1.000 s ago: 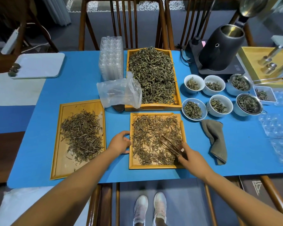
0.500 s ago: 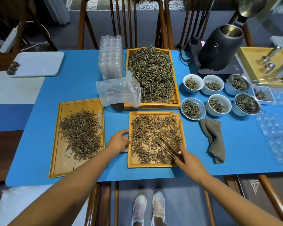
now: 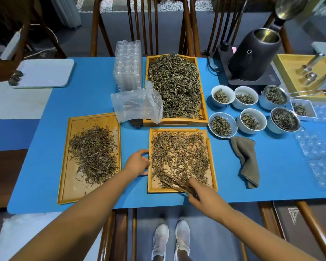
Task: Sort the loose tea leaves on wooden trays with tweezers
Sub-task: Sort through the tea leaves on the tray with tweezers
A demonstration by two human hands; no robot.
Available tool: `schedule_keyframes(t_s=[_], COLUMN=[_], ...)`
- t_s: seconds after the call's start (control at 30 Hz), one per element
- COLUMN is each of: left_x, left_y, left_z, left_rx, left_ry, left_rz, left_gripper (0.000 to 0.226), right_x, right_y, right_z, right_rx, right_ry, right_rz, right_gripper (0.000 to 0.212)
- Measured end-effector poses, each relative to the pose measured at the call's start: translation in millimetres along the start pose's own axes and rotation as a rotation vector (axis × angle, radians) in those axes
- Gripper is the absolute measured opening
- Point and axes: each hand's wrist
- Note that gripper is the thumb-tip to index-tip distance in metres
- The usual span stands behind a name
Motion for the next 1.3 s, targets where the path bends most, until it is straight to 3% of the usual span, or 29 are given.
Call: schedule_keyframes(t_s=[1.3], left_x=[-8], left_y=[2], left_z=[8], left_rx=[0.000], left_ry=[-0.014], left_rz=[0.021], left_gripper=[0.052], right_x=[-2], right_y=[12], right_z=[4], right_rx=[-0.068], right_ry=[0.079], right_rz=[-0.064], right_gripper=[0.013])
Point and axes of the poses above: each hand's wrist, its own z-axis away from the middle knuckle, its own y-axis out of the palm, x = y × z
